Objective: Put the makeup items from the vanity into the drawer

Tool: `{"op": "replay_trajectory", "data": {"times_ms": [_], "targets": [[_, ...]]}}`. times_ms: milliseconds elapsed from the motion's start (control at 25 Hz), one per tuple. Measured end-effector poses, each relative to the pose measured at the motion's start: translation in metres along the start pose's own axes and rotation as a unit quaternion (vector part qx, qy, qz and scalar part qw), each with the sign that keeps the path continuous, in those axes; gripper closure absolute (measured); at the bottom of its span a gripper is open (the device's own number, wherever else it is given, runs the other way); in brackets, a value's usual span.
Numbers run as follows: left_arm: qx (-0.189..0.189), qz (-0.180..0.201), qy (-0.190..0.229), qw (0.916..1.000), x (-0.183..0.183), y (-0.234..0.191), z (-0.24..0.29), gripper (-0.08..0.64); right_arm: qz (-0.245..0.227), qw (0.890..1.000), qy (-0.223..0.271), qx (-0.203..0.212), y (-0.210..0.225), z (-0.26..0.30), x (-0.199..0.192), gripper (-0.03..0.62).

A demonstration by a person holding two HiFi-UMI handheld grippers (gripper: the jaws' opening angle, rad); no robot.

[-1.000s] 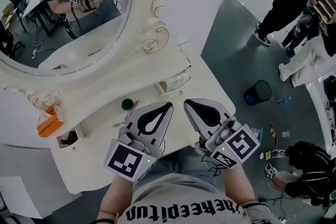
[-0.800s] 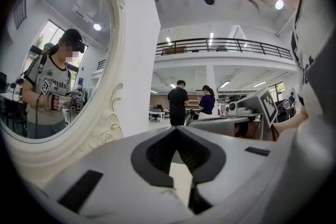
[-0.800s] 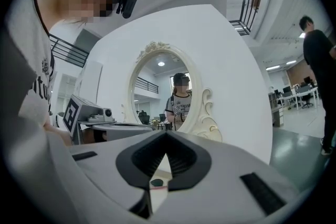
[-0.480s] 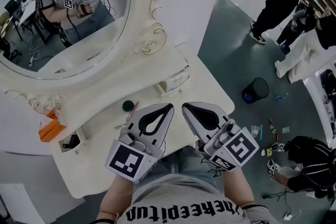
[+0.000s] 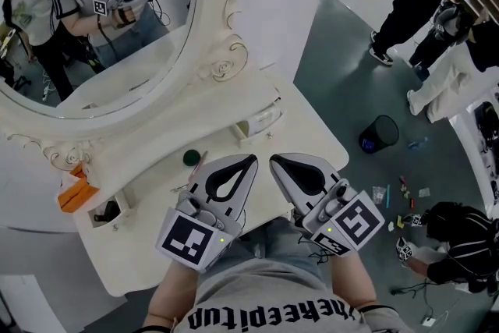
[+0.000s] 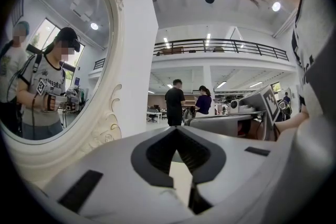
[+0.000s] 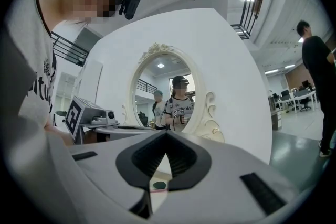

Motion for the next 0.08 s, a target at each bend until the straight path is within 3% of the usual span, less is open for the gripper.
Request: {"op": "replay_trajectory", "data": {"times_ms": [80], "targets": [[0.000, 0.001, 0.000, 1.0000, -0.0007, -0.0011, -0.0007, 0.529, 0.000, 1.000, 0.001, 0.000, -0.0006, 0.0007, -0.0004, 0.583]]}}
Point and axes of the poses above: the fingertips, and each gripper's own axes: z forward along the fingers, y to its right, x out of its top, the point moved 4 cm from there along -z, backward along the fingers, and after that the axes turned 8 degrees about -z, right-handed, at the moved point
